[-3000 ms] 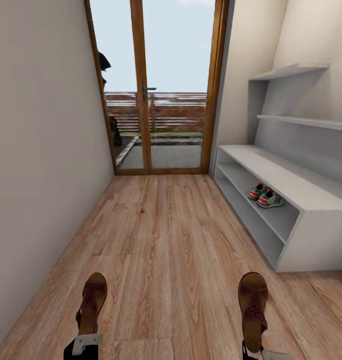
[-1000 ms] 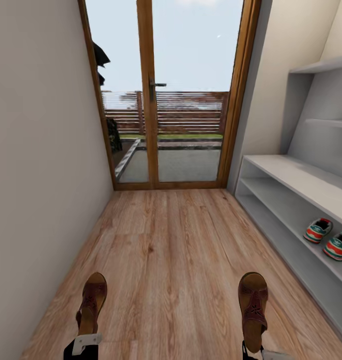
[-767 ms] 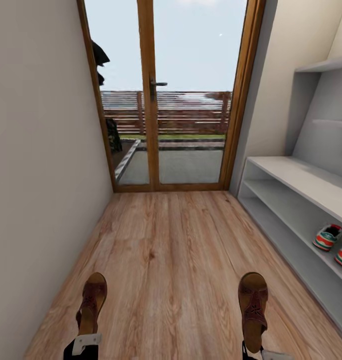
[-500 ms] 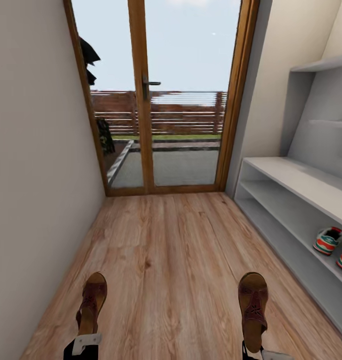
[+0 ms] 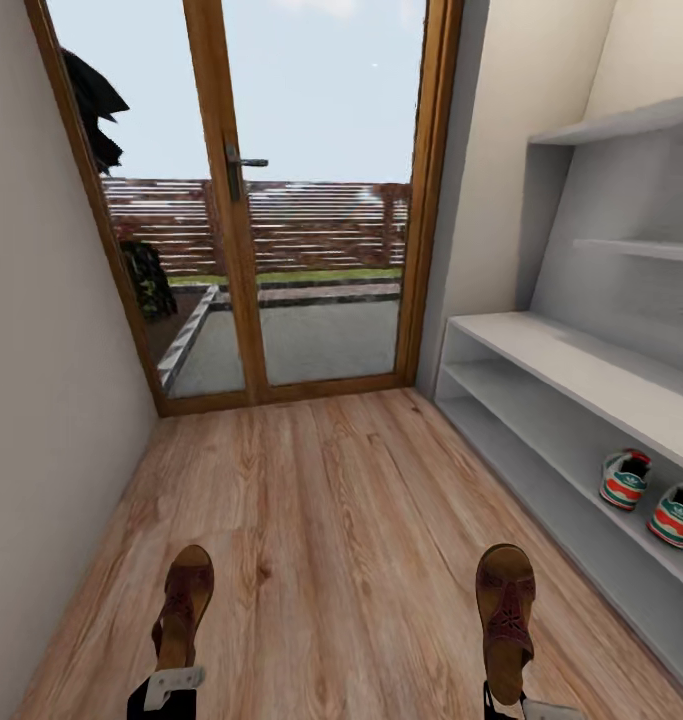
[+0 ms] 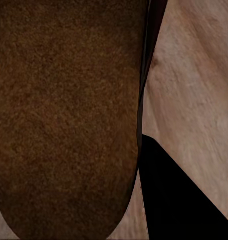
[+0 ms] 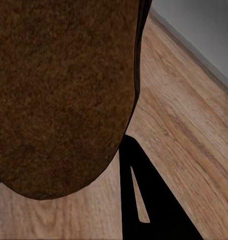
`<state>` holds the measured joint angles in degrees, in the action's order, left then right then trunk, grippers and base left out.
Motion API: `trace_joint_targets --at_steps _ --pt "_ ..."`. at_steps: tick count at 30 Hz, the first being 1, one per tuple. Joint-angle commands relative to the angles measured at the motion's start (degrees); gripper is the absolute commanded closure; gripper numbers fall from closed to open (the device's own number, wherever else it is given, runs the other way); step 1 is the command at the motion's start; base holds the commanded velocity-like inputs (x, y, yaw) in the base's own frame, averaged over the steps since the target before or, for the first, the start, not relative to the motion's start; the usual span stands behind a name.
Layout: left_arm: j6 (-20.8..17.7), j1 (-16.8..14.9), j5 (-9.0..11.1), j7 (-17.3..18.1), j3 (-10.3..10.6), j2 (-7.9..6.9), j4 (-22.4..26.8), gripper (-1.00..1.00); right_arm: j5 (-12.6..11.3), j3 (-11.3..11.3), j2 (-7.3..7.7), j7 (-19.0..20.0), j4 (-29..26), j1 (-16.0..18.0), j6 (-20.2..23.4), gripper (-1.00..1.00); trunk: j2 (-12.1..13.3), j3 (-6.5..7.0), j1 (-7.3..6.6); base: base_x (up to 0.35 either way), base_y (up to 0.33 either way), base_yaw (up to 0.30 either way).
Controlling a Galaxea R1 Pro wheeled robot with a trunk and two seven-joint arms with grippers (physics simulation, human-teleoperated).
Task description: Pick up the two gym shoes and the two sandals from the corridor floor and place them onto the hallstand (shoe rack) in the corridor, making sure they are on the rack and not on the floor. Arrange them so the two gym shoes are next to each other and the two sandals are next to each other.
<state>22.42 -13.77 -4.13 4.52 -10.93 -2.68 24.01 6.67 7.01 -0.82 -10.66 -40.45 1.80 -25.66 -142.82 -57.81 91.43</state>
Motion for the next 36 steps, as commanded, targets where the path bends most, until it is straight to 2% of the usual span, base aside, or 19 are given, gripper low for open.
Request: trace_joint_targets --at_steps 1,36 --pt "0.2 0.0 -0.6 0.4 -0.5 0.04 0.0 1.0 0.6 0.2 -0.06 -0.2 0.0 0.0 -0.1 1.0 0.0 -0.05 0.02 0.33 0.17 -0.287" --pt "0.2 0.0 -0.6 0.4 -0.5 0.04 0.0 1.0 0.5 0.2 -0.06 -0.2 0.0 0.0 -0.1 1.0 0.0 -0.05 0.02 0.312 0.195 -0.287"
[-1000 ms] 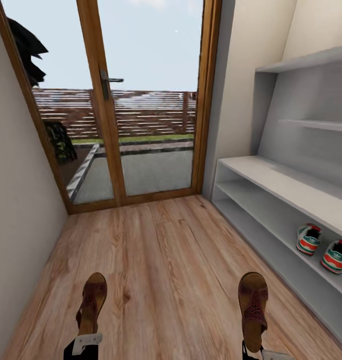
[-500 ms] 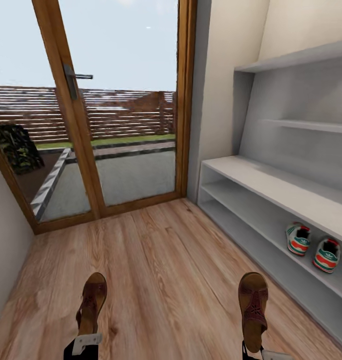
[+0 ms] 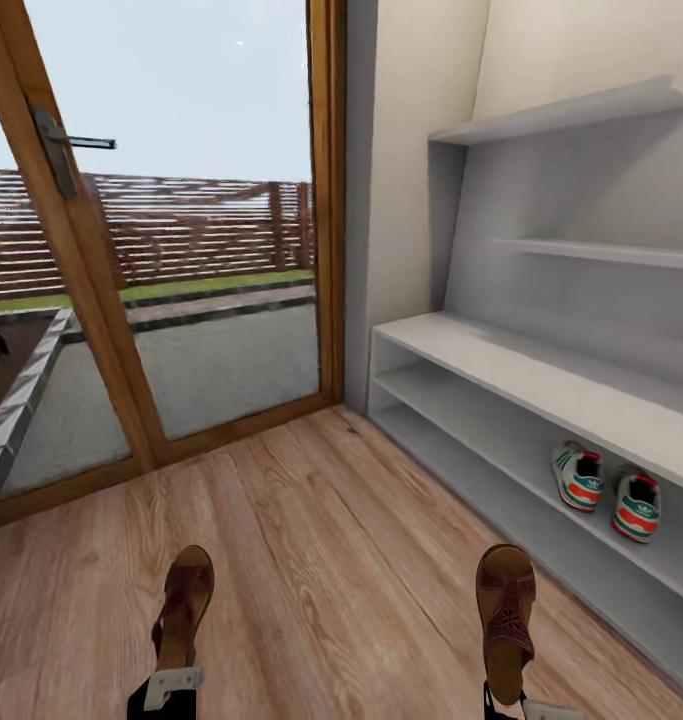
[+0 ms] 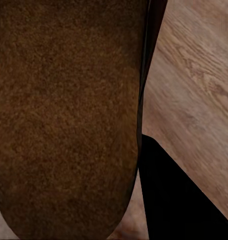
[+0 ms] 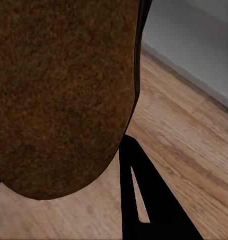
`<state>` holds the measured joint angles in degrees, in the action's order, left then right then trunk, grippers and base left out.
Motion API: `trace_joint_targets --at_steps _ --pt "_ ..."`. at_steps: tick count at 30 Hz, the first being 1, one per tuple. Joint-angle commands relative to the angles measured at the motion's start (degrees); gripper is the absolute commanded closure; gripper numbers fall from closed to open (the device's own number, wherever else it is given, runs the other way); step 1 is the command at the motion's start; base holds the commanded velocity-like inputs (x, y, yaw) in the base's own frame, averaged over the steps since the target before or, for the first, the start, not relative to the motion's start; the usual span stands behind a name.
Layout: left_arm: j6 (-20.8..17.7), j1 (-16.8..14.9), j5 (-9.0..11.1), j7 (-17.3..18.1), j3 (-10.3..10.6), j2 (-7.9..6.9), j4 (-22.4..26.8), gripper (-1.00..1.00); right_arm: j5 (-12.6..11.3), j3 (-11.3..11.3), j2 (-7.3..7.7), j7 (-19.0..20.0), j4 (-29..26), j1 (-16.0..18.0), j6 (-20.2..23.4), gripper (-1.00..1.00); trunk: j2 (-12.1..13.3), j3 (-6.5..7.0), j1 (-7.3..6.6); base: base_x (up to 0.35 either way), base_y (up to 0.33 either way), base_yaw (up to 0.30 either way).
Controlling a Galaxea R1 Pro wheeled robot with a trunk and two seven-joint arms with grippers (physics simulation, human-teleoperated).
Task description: Pick up the two gym shoes and the two sandals from the corridor floor and place them onto the hallstand (shoe rack) in the corridor, making sure they are on the rack and not on the floor. Arrange them so the two gym shoes are next to each other and the two sandals are next to each other.
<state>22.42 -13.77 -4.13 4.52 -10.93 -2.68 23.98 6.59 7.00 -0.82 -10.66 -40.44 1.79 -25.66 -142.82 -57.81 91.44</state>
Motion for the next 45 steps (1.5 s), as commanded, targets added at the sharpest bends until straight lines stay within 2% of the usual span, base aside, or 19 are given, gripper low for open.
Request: trace_joint_targets --at_steps 1,25,45 --pt "0.2 0.0 -0.6 0.4 -0.5 0.04 0.0 1.0 0.6 0.2 -0.07 -0.2 0.0 0.0 -0.1 1.0 0.0 -0.05 0.02 0.291 0.224 -0.287" --pt "0.2 0.0 -0.6 0.4 -0.5 0.04 0.0 1.0 0.6 0.2 -0.06 -0.2 0.0 0.0 -0.1 1.0 0.0 -0.05 0.02 0.271 0.235 -0.287" --pt "0.2 0.0 -0.6 0.4 -0.5 0.04 -0.1 1.0 0.6 0.2 -0.06 -0.2 0.0 0.0 -0.1 1.0 0.0 -0.05 0.02 0.125 0.294 -0.287"
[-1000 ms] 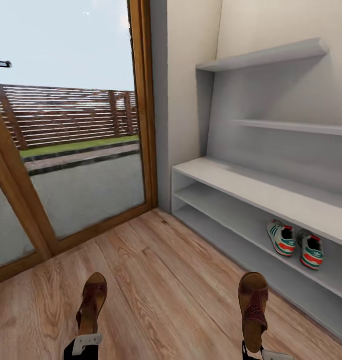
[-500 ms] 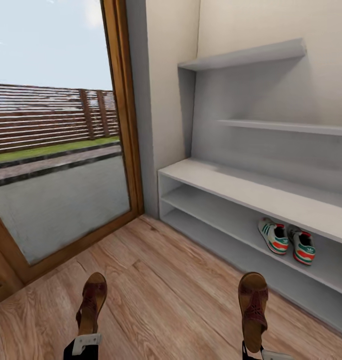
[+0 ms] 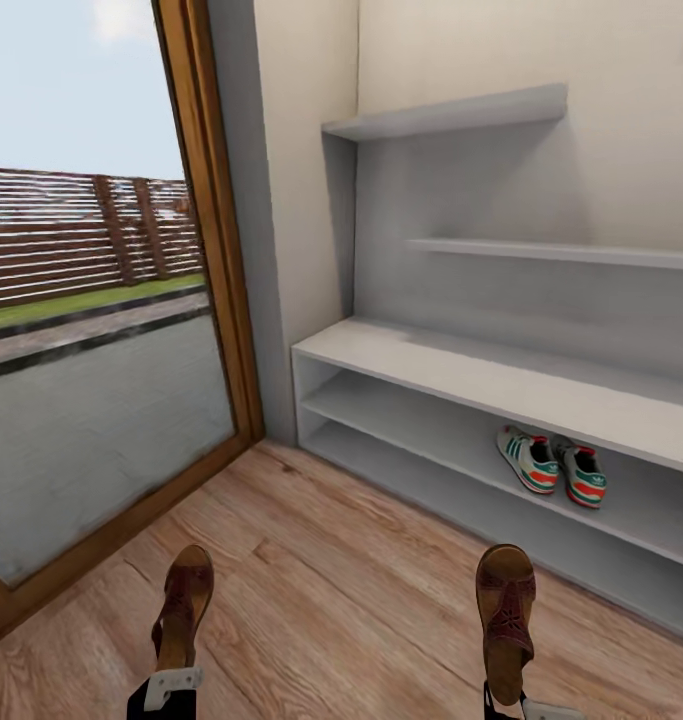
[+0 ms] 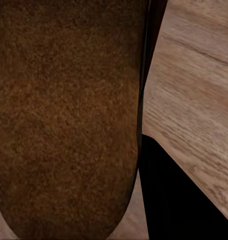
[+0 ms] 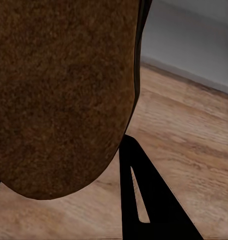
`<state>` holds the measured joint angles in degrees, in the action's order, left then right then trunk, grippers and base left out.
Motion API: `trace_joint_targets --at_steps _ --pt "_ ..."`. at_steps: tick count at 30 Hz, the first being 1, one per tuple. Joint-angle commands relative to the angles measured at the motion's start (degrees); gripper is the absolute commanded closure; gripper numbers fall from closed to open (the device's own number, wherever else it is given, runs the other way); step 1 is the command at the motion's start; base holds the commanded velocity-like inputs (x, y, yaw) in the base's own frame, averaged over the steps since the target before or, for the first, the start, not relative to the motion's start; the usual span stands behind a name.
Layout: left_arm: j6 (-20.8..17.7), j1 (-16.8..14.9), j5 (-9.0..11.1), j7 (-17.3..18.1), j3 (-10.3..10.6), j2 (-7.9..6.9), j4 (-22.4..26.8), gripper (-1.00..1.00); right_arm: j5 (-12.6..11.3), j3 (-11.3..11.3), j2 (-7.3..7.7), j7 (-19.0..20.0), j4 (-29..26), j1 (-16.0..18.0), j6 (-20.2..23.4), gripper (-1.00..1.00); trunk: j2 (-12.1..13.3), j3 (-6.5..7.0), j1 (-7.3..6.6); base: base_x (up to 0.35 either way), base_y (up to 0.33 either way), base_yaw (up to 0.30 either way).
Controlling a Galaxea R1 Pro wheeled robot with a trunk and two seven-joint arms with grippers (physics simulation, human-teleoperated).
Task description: Pick up the two gym shoes and the two sandals from the corridor floor and place them onto the hallstand (shoe rack) in the corridor, making sure they are on the rack and not on the floor. Arrange them so the two gym shoes are next to each other and the two sandals are next to each other.
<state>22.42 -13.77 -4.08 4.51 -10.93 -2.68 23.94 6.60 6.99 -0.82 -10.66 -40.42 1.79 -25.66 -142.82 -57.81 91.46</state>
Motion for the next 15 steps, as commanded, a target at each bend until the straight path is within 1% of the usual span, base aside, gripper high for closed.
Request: trace_joint_targets --at_steps 1,11,15 --pt "0.2 0.0 -0.6 0.4 -0.5 0.04 0.0 1.0 0.6 0.2 -0.06 -0.2 0.0 0.0 -0.1 1.0 0.0 -0.05 0.0 0.103 0.302 -0.287" --pt "0.2 0.0 -0.6 0.4 -0.5 0.04 0.0 1.0 0.6 0.2 -0.06 -0.2 0.0 0.0 -0.1 1.0 0.0 -0.05 0.0 0.103 0.301 -0.287" --pt "0.2 0.0 -0.6 0.4 -0.5 0.04 0.0 1.0 0.6 0.2 -0.06 -0.2 0.0 0.0 -0.1 1.0 0.0 -0.05 0.0 0.021 0.14 -0.287"
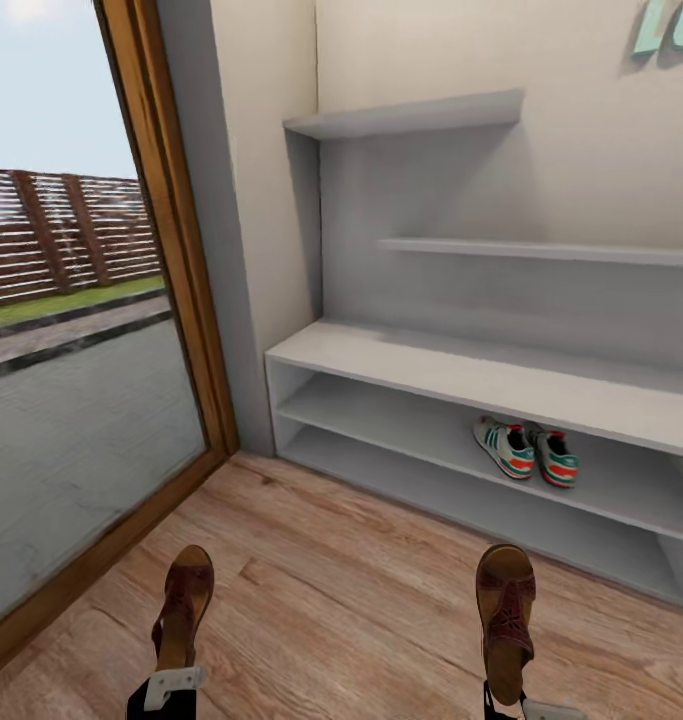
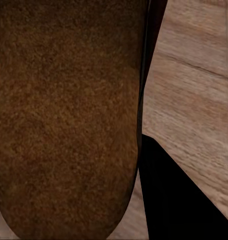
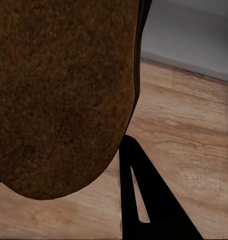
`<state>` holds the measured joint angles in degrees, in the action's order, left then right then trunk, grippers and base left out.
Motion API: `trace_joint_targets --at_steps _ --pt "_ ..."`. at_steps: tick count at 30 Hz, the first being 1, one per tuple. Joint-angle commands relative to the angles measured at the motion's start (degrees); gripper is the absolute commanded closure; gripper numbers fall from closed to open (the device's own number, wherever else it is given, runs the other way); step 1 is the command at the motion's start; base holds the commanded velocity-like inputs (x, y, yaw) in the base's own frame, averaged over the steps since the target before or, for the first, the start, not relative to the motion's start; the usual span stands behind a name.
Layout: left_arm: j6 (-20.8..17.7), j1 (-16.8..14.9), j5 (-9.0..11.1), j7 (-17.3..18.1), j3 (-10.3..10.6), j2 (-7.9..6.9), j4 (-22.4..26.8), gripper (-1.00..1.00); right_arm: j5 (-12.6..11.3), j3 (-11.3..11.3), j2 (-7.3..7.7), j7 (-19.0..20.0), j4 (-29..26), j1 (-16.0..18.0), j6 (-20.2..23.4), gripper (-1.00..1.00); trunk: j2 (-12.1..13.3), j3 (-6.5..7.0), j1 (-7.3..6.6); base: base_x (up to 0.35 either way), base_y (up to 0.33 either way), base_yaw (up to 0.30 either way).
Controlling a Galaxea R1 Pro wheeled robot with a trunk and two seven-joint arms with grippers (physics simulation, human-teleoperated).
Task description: Pick up the two gym shoes and the two sandals from the corridor floor and place them onto the hallstand (shoe rack) in the corridor, making sure they are on the rack and not on the floor. Arrange them so the two gym shoes are next to each other and the two sandals are next to each other.
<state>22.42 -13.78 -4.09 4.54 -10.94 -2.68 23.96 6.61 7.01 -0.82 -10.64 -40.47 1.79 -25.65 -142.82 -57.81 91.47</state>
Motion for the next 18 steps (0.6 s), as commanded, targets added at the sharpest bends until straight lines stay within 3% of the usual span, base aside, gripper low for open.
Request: trace_joint_targets --at_steps 1,18 --pt "0.2 0.0 -0.6 0.4 -0.5 0.04 0.0 1.0 0.6 0.2 -0.06 -0.3 0.0 0.0 -0.1 1.0 0.0 -0.05 -0.01 0.007 0.048 -0.287" --pt "0.2 0.0 -0.7 0.5 -0.5 0.04 0.0 1.0 0.6 0.2 -0.08 -0.3 0.0 0.0 -0.1 1.0 0.0 -0.05 -0.01 0.001 0.008 -0.287"
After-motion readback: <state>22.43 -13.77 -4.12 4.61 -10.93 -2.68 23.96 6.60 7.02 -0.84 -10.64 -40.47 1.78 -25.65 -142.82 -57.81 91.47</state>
